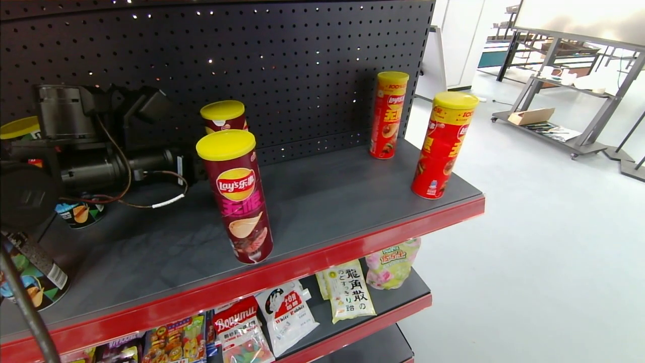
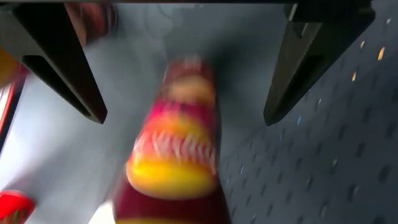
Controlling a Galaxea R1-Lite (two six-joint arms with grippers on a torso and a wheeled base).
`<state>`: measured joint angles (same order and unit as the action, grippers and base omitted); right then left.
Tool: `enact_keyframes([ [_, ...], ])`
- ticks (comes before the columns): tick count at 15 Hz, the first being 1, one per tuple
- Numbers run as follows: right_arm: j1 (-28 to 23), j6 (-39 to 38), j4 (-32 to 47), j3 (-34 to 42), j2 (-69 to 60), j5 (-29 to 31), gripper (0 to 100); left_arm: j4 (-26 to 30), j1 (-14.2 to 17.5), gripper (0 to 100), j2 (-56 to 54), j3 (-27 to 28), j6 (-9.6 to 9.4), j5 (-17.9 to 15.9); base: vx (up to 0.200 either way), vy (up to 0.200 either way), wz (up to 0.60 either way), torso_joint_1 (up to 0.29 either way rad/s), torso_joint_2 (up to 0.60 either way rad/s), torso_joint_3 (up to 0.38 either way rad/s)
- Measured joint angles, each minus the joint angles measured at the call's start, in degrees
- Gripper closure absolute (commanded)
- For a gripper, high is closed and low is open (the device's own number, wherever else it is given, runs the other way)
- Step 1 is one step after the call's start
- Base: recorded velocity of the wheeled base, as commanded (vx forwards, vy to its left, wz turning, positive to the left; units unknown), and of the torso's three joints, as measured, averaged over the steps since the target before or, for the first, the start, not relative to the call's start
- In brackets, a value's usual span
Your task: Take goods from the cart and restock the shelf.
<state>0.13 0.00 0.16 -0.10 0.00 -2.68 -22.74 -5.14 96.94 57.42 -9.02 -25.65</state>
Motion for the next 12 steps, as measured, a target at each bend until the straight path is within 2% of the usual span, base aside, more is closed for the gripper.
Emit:
enact_keyframes([
  [5,0.00,0.00,0.00,0.00,0.00,-0.02,0,-0.06,1.93,0,-9.98,-11.50,-0.09,0.00,0.000,0.000,0.00,0.000,0.00,0.000],
  [9,0.00,0.00,0.02,0.00,0.00,-0.02,0,0.29,2.10,0,-24.34,-24.34,-0.11,-0.23,0.000,0.000,0.00,0.000,0.00,0.000],
  [12,0.05,0.00,0.02,0.00,0.00,-0.02,0,5.34,2.08,0,-37.74,-31.88,0.38,-0.18,0.000,0.000,0.00,0.000,0.00,0.000],
])
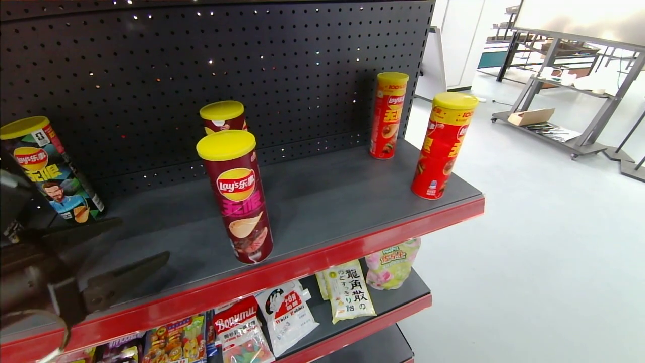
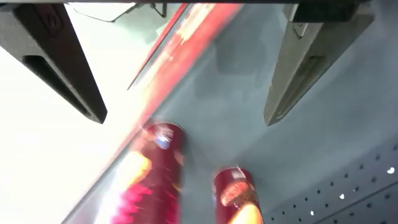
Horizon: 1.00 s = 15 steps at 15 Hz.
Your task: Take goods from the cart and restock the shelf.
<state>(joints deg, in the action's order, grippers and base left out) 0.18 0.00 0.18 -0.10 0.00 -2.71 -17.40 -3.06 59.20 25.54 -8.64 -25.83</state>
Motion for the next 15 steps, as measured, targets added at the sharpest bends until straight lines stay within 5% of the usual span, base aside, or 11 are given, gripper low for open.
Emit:
enact_keyframes([
  [3,-0.02,0.00,0.00,0.00,0.00,0.02,0,5.36,0.06,0,-13.20,-3.08,3.29,1.52,0.000,0.000,0.00,0.000,0.00,0.000],
  [6,0.00,0.00,0.00,0.00,0.00,0.00,0,8.42,0.12,0,-23.15,-3.74,8.24,15.60,0.000,0.000,0.00,0.000,0.00,0.000],
  [7,0.00,0.00,-0.02,0.00,0.00,0.00,0,8.70,0.11,0,-25.93,-4.12,9.26,18.04,0.000,0.000,0.00,0.000,0.00,0.000],
  [15,0.00,0.29,-0.07,0.00,0.00,-0.07,0,28.32,-0.05,0,-47.70,-7.18,10.41,20.69,0.000,0.000,0.15,0.001,0.00,0.001],
])
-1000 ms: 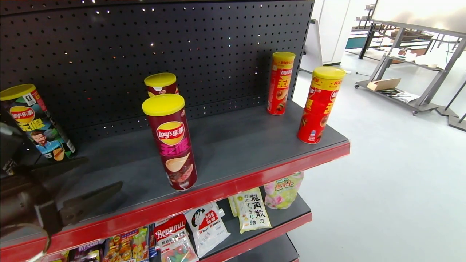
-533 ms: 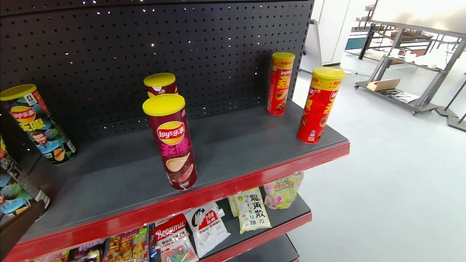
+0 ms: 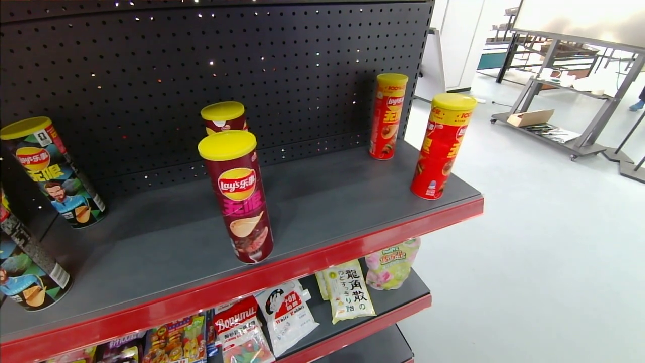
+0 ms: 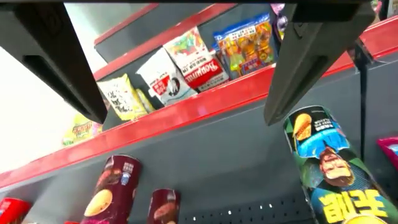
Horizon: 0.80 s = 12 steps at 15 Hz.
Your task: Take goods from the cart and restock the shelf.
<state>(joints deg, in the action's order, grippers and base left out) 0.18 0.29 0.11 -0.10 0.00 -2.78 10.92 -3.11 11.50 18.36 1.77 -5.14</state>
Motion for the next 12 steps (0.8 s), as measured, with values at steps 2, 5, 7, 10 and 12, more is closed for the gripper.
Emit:
enact_keyframes([
  [2,0.02,0.02,0.02,0.00,0.00,-0.01,0,0.38,0.00,0,-1.83,-0.04,-0.44,0.13,0.000,0.000,0.60,0.000,0.00,-0.002],
  [5,-0.02,-0.05,0.02,0.00,0.00,-0.04,0,0.46,0.00,0,-2.49,-0.17,-1.77,0.17,0.000,0.000,0.60,0.007,0.00,0.001],
  [7,0.02,-0.11,-0.01,0.00,0.00,-0.01,0,0.34,0.05,0,-2.43,-0.28,-1.93,0.15,0.000,0.000,0.60,-0.002,0.00,0.002],
  [10,0.00,-0.20,0.00,0.00,0.00,-0.01,0,0.43,0.05,0,-2.43,-0.78,-2.01,0.26,0.000,0.000,0.00,0.000,0.00,0.000],
  [12,-0.07,-0.18,-0.04,0.00,0.00,-0.01,0,1.48,0.06,0,-2.63,-0.98,-1.99,3.23,0.000,0.000,0.00,0.000,0.00,0.000],
])
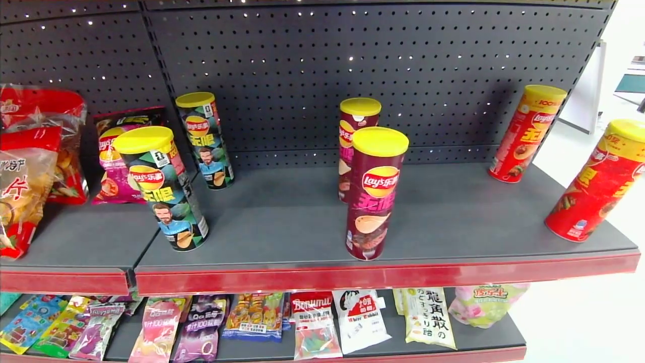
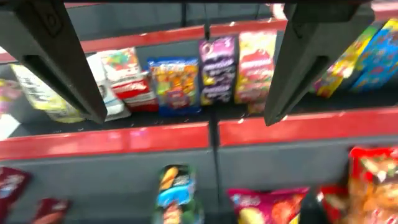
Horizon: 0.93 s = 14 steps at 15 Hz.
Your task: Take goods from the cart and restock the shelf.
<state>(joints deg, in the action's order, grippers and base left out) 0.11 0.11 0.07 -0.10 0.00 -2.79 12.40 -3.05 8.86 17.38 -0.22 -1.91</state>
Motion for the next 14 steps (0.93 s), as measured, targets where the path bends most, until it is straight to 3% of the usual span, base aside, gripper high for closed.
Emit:
enact_keyframes([
  [2,0.07,0.10,0.06,0.00,0.00,-0.02,0,1.61,0.16,0,-0.11,0.04,0.01,2.73,0.000,0.000,0.00,0.000,0.00,0.000],
  [5,0.02,0.62,0.06,0.00,0.00,-0.33,0,2.10,0.16,0,-2.34,-2.97,-0.24,4.02,0.000,0.000,0.00,0.000,0.00,0.000],
  [8,0.18,0.51,-0.10,-1.77,0.88,-3.04,0,-0.50,0.29,0,-4.21,-8.27,-3.00,0.59,0.000,0.000,0.00,0.000,0.00,0.000],
  [10,0.55,-1.85,-0.89,-8.69,6.08,-5.12,0,-3.16,0.33,0,-4.68,-10.80,-3.28,1.29,0.000,0.000,0.00,0.000,0.00,0.000],
  [11,0.96,-1.63,-1.18,-12.87,10.34,-6.12,0,-3.21,0.33,0,-4.84,-11.22,-2.57,3.44,0.000,0.000,0.00,0.000,0.00,0.000],
  [12,1.51,0.18,-1.57,-17.20,15.90,-6.78,0,-3.23,0.93,0,-5.23,-11.46,0.22,8.34,0.000,0.000,0.00,0.000,0.00,0.000],
  [13,2.04,2.34,-1.90,-20.60,21.53,-7.30,0,-3.29,1.82,0,-6.03,-11.57,2.38,10.23,0.000,0.000,0.00,0.000,0.00,0.000],
  [14,2.58,4.35,-2.18,-23.63,27.61,-7.79,0,-3.43,2.47,0,-7.00,-11.69,3.00,10.89,0.000,0.000,0.00,0.000,0.00,0.000],
])
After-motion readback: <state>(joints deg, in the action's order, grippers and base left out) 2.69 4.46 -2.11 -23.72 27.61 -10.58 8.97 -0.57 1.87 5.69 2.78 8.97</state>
